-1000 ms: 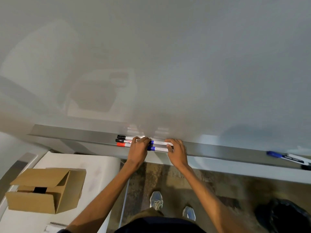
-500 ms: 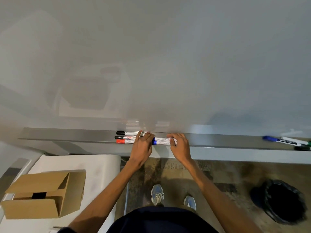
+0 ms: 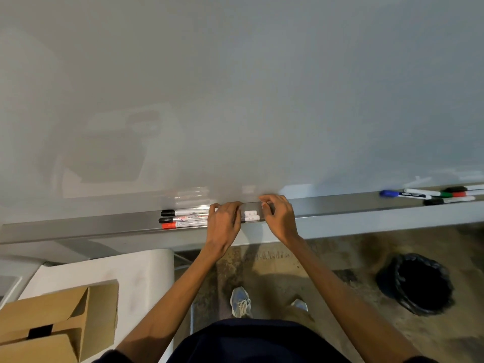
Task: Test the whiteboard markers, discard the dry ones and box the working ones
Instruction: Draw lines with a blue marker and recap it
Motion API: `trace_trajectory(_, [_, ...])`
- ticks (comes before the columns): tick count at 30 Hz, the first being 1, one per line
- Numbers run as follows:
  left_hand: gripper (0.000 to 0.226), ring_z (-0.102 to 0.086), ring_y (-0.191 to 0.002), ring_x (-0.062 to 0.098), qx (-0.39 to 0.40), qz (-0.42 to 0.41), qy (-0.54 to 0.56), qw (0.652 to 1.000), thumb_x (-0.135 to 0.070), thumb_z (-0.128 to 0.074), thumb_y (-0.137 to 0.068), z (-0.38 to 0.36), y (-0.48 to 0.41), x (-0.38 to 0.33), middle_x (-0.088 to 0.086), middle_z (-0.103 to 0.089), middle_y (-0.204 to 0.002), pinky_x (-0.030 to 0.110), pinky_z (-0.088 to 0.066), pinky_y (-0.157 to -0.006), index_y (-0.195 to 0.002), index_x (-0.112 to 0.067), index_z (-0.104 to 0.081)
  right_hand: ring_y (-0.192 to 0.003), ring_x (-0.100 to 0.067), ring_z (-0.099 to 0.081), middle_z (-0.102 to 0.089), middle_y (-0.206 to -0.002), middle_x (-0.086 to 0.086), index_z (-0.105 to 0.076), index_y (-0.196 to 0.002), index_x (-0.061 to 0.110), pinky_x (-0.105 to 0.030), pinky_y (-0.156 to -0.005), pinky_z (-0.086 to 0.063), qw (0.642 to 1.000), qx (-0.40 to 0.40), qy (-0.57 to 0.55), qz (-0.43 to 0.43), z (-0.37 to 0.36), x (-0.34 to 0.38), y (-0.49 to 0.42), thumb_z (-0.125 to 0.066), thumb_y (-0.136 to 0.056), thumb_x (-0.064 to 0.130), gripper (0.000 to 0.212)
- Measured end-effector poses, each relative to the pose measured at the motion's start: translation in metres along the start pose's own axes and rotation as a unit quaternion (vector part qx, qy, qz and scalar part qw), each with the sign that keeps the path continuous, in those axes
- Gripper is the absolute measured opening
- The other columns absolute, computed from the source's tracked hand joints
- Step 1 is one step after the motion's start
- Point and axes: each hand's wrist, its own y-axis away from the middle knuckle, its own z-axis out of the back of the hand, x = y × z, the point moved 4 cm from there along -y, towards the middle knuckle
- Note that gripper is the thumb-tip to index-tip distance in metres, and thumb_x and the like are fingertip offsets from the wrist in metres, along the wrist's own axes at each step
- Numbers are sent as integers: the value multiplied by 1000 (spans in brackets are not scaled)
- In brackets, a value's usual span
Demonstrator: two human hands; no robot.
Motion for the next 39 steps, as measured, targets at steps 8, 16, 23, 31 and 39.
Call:
trace_trajectory(8, [19, -68, -88, 23, 26, -41, 49, 998, -18, -58, -97, -44, -17, -78, 8, -73, -104, 37, -53, -85, -111, -10, -69, -97, -22, -65, -72, -108, -5, -71, -110, 11, -40, -89, -56, 998, -51, 7, -38, 79, -48, -1, -65, -94, 15, 17])
trace_trajectory(16, [25, -65, -101, 26, 81, -55, 60, 993, -21, -55, -99, -117, -37, -192, 8, -68, -117, 36, -53, -88, -121, -13, -64, -101, -16, -64, -71, -111, -5, -69, -112, 14, -33, -93, -55, 992, -53, 28, -111, 193, -131, -5, -65, -96, 20, 18])
trace_trajectory(23, [31, -62, -108, 29, 117, -62, 53, 990, -18, -53, -100, -177, -64, -286, 10, -62, -127, 38, -50, -91, -130, -11, -58, -98, -20, -64, -71, -106, -5, -70, -107, 12, -32, -90, -52, 987, -47, 79, -134, 280, -204, -23, -63, -94, 14, 15])
trace_trajectory(31, [39, -56, -119, 30, 178, -71, -4, 981, -14, -50, -100, -233, -89, -346, 9, -53, -140, 40, -46, -98, -140, -13, -49, -101, -27, -62, -71, -105, -6, -70, -106, 17, -45, -91, -52, 977, 12, 164, -133, 314, -258, -33, -68, -88, 14, 18])
trace_trajectory(39, [29, -60, -95, 31, 176, -82, -42, 980, -11, -54, -97, -253, -88, -364, 13, -54, -118, 41, -53, -80, -126, -7, -58, -114, -25, -55, -66, -117, -5, -69, -117, 17, -40, -96, -41, 976, 60, 182, -105, 314, -264, -36, -68, -91, 14, 26])
